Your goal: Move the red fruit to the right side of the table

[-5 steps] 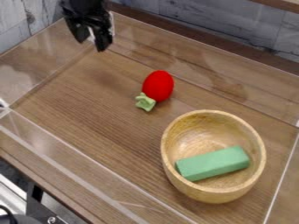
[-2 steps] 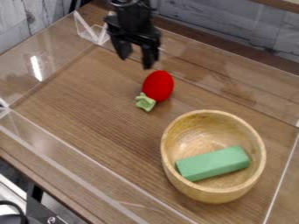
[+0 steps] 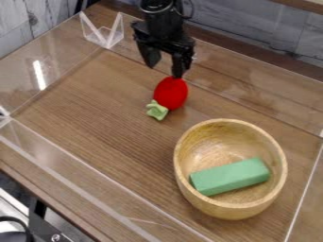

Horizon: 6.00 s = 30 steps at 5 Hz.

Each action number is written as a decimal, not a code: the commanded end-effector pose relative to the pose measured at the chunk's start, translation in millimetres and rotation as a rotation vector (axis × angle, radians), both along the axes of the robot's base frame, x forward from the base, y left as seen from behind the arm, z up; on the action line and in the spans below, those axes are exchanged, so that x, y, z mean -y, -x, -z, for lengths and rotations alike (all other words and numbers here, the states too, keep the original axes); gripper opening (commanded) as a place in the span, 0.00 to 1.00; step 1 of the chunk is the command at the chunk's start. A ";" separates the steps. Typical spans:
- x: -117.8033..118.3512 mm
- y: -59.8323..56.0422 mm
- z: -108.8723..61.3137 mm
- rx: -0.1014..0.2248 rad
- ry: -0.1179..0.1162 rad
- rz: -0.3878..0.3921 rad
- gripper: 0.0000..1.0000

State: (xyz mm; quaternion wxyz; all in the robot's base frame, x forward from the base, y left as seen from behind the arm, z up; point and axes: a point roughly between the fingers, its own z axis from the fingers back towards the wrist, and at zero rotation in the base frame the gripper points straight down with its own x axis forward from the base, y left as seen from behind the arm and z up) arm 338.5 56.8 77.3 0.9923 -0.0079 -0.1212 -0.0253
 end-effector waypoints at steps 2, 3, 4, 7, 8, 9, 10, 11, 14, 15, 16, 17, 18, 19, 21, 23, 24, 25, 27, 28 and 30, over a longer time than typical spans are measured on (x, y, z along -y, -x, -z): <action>2.2 -7.0 4.1 0.015 -0.001 -0.001 1.00; 2.5 -10.8 9.2 0.010 0.002 -0.002 1.00; 2.8 -15.2 10.8 0.011 0.009 -0.009 1.00; 0.6 -18.7 10.4 0.014 0.039 -0.034 1.00; -1.8 -20.9 11.2 0.013 0.044 -0.041 1.00; -2.4 -21.1 13.2 0.010 0.046 -0.039 1.00; -1.7 -21.4 14.2 0.009 0.048 -0.035 1.00; -1.6 -21.9 14.7 0.008 0.051 -0.035 1.00; -3.6 -24.0 15.1 0.007 0.061 -0.040 1.00; -3.7 -24.9 16.8 0.005 0.060 -0.043 0.00; -2.7 -27.0 6.0 0.015 0.058 -0.059 0.00; 1.6 -30.6 -12.3 0.036 0.057 -0.075 0.00; 7.4 -34.5 -26.2 0.050 0.057 -0.085 0.00; 15.7 -38.2 -31.7 0.055 0.057 -0.084 0.00; 33.3 -34.7 -18.6 0.042 0.050 -0.072 0.00; 54.7 -34.2 -9.0 0.037 0.048 -0.046 0.00; 56.0 -33.5 -8.4 0.038 0.046 -0.050 0.00; 53.9 -33.8 -7.4 0.038 0.044 -0.058 0.00; 50.7 -33.1 -6.6 0.040 0.041 -0.072 0.00; 48.9 -34.2 -6.7 0.041 0.039 -0.080 0.00; 46.9 -36.6 -9.3 0.045 0.035 -0.093 0.00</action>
